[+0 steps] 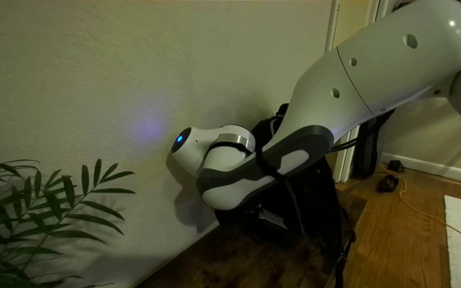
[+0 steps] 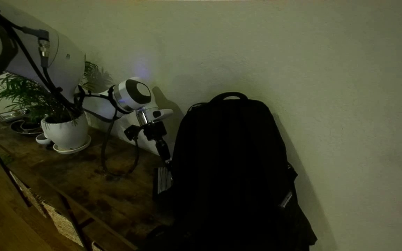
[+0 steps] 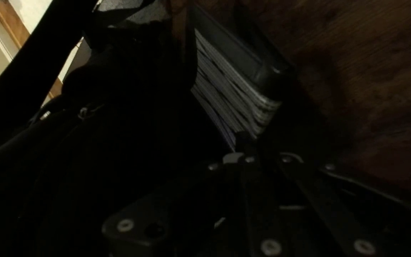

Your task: Put the wallet inside the black backpack

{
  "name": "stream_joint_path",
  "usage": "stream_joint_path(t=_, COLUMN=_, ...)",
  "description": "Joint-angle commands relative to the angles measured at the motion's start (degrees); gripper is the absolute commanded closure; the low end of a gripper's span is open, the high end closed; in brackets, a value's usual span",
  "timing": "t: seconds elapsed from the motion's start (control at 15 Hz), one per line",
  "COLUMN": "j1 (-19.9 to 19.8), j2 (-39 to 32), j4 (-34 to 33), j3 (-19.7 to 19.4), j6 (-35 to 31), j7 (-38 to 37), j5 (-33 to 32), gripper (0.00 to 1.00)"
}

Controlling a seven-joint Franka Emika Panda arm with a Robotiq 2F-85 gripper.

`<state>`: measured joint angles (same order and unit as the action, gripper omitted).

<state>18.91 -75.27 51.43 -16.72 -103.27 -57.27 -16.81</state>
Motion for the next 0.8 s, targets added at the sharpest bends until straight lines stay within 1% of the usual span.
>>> stream_joint_path(t=0.0, j1=0.5, j2=5.9, j4=8.1, j3=0.3, j6=-5.1, j7=-2.9, j5=1.0, gripper=0.99)
stream_joint_path(t=0.27, j1=0.6, j2=8.6, j4=12.0, j3=0.1, j6=-9.5, j7=-5.1, j5=1.0, gripper=0.99)
stream_joint_path(t=0.73, j1=1.3, j2=14.0, j4=21.1, j3=-0.1, j6=-15.7, j7=-7.9, j5=0.5, gripper=0.99)
